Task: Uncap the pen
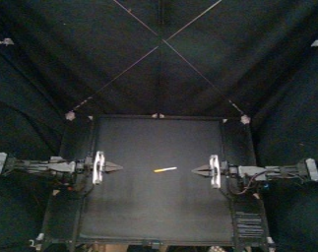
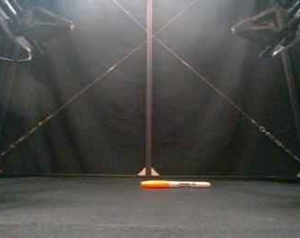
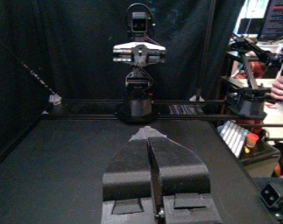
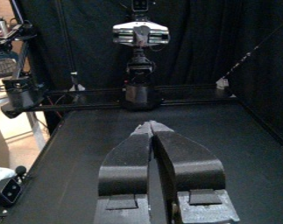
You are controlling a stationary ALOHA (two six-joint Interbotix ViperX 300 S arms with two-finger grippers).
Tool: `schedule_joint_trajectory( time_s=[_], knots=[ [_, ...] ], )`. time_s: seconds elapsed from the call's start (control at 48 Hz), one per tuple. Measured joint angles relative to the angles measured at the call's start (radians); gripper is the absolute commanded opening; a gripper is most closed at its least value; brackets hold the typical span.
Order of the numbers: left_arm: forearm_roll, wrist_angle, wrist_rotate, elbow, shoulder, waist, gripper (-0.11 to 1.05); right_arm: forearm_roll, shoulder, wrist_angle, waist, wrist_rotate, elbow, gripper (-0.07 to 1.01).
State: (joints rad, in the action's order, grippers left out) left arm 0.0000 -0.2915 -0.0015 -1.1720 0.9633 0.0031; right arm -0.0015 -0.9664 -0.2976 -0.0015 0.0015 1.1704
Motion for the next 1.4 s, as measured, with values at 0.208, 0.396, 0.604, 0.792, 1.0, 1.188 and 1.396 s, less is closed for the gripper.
schedule_joint_trajectory(
  time_s=[0.208,0.396,0.604,0.792,1.0,1.188,1.396],
  knots=[
    [0.017,-0.020,0.0077,-0.008,-0.107,0.002,0.03,-0.002,0.110,0.002,-0.055,0.005,0.006,0.10],
    [0.018,-0.067,0.0061,-0.006,-0.253,0.009,0.18,-0.005,0.374,-0.002,-0.166,0.000,-0.025,0.31],
    [0.017,-0.091,0.0061,0.015,-0.399,0.029,0.49,-0.040,0.647,-0.003,-0.215,-0.006,-0.098,0.73],
    [0.017,-0.092,0.0046,0.032,-0.485,0.035,0.69,-0.071,0.851,0.015,-0.215,-0.002,-0.190,0.84],
    [0.017,-0.092,0.0046,0.038,-0.526,0.037,0.70,-0.078,1.022,0.086,-0.215,0.006,-0.276,0.83],
    [0.017,-0.092,0.0046,0.040,-0.540,0.037,0.72,-0.078,1.075,0.147,-0.222,0.005,-0.314,0.78],
    [0.017,-0.080,0.0046,0.084,-0.615,0.041,0.72,-0.087,1.081,0.161,-0.224,0.000,-0.325,0.53]
  ],
)
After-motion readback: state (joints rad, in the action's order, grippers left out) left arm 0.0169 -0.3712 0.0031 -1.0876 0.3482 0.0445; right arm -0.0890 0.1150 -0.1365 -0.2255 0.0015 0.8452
